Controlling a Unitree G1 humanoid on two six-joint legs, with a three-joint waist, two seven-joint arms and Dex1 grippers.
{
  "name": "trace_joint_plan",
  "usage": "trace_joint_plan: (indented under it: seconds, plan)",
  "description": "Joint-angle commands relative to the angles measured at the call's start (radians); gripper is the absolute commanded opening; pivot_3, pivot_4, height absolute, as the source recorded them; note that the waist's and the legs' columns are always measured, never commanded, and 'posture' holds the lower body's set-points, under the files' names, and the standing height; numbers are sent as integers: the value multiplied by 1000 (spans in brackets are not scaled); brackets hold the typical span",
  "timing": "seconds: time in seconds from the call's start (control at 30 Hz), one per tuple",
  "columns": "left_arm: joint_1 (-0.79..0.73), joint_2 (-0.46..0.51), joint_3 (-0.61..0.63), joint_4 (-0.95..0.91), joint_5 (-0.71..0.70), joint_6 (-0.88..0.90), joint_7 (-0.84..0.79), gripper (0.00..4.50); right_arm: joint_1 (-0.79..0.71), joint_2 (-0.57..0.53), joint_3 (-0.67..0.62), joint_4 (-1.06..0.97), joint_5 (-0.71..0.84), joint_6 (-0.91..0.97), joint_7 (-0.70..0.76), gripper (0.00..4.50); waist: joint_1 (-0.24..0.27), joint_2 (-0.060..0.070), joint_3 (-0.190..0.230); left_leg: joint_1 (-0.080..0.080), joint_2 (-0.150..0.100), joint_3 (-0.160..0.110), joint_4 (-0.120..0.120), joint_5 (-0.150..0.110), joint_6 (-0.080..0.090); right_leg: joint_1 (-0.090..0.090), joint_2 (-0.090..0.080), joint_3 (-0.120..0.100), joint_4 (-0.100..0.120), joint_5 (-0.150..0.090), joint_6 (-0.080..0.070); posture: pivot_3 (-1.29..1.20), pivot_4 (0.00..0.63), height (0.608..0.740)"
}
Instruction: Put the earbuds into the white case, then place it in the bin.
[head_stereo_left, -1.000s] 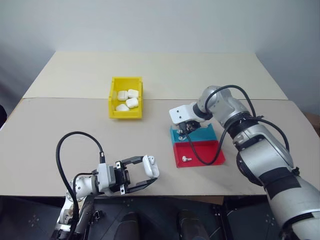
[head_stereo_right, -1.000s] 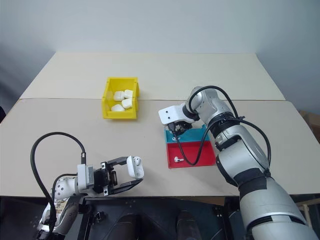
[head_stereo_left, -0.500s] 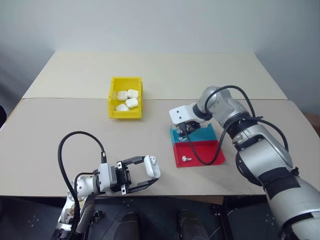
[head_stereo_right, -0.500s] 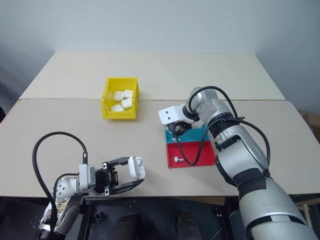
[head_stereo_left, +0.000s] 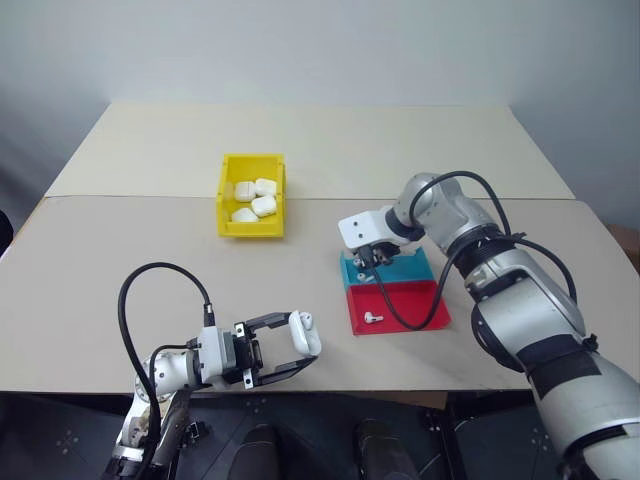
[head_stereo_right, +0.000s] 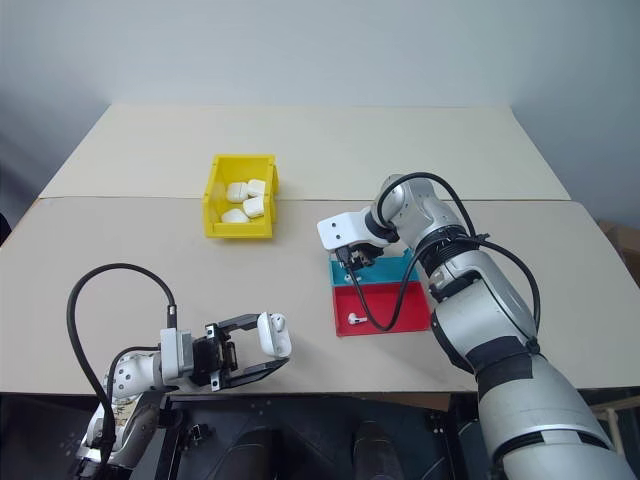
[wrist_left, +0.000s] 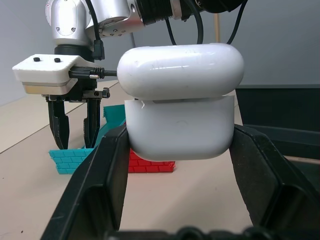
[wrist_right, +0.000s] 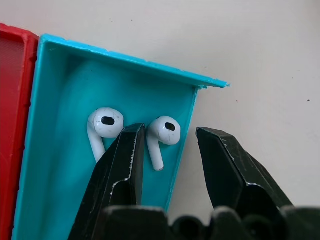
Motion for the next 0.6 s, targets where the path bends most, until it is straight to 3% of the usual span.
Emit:
trace_joint_plan:
  seconds: [0.03,0.2,0.27,0.6]
  plan:
    - [-7,1,-2,-16,-5,-31,5,2728,-5,-8,-14,-23,-7,-22,-2,2061,0,0,0,0,0,0,0,0,0,0,0,0,0,0,0,0,150,740]
    - [-9,1,-5,-13,-1,-33,10,2728,1,-13,-11,-25,-10,-26,14,2061,0,0,0,0,0,0,0,0,0,0,0,0,0,0,0,0,150,740]
    - [-11,1,-6,-11,-1,-34,9,2728,5,-14,-15,-31,-9,-29,12,1702,0,0,0,0,0,0,0,0,0,0,0,0,0,0,0,0,150,740]
    - [-22,2,-8,-3,5,-37,16,2728,4,-12,-19,-28,-14,-29,7,1702,0,0,0,0,0,0,0,0,0,0,0,0,0,0,0,0,150,740]
